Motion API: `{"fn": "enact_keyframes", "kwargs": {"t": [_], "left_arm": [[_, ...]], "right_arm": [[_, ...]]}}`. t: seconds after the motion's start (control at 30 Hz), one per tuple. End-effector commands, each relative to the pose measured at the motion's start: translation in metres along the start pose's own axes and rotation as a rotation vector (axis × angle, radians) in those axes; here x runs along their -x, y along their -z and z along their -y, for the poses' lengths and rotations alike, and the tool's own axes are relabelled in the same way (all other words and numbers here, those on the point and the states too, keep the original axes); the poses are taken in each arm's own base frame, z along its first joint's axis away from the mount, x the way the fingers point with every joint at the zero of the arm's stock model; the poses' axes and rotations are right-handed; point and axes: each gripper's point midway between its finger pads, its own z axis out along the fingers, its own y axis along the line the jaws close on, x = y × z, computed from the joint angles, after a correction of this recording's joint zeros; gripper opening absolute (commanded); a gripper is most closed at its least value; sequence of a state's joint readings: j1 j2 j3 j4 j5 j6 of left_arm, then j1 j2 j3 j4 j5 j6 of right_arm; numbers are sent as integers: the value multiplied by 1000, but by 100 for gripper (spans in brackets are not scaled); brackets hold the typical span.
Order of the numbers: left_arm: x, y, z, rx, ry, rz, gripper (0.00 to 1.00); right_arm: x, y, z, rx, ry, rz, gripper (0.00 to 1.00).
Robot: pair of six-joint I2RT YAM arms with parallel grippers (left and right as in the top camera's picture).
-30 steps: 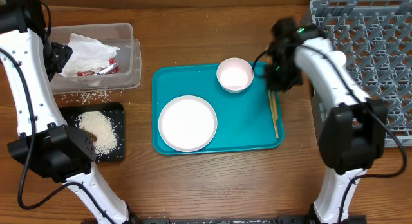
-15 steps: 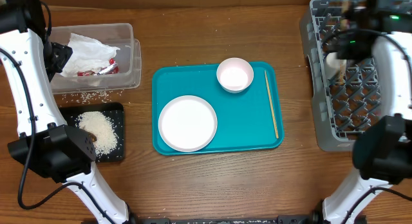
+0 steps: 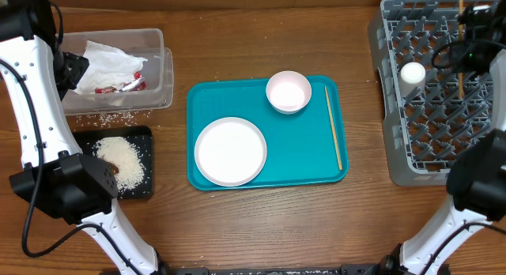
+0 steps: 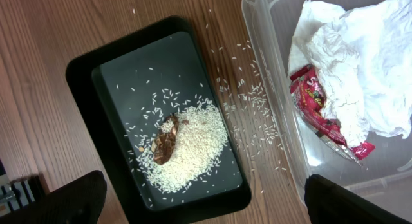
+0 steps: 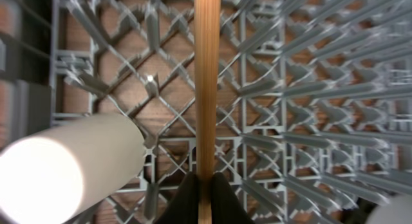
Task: Sort waste into correct bins and load items into the dishwasher
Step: 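Carry the chopstick to the rack and stand it upright in a slot, then open the right gripper and withdraw it from the rack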
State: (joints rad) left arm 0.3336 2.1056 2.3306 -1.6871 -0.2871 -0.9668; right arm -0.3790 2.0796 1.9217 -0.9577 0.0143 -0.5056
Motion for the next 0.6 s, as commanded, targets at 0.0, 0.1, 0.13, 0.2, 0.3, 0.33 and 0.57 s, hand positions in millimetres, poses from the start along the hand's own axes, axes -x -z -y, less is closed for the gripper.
{"fn": "enact_keyframes", "kwargs": {"t": [0.0,0.1,0.13,0.2,0.3,0.33,0.57], "left_arm": [[-1,8,-1,-12,8,16,100],[-1,8,-1,-12,8,16,100],[-1,8,-1,-12,8,16,100],[-1,8,-1,-12,8,16,100],[-1,8,-1,-12,8,16,100],[-1,8,-1,-12,8,16,100],[-1,8,-1,-12,8,16,100]], "right_arm": [[-1,-16,-2,17,9,-14,38],[1,-16,-1,11,-27,-4,41],[2,-15,0,6,-42,-2,49],[3,-13,1,1,-72,0,60],[6,-4,2,-7,-154,16,61],[8,0,2,-8,-192,24,62],[18,71,-66,390,-489,51,90]]}}
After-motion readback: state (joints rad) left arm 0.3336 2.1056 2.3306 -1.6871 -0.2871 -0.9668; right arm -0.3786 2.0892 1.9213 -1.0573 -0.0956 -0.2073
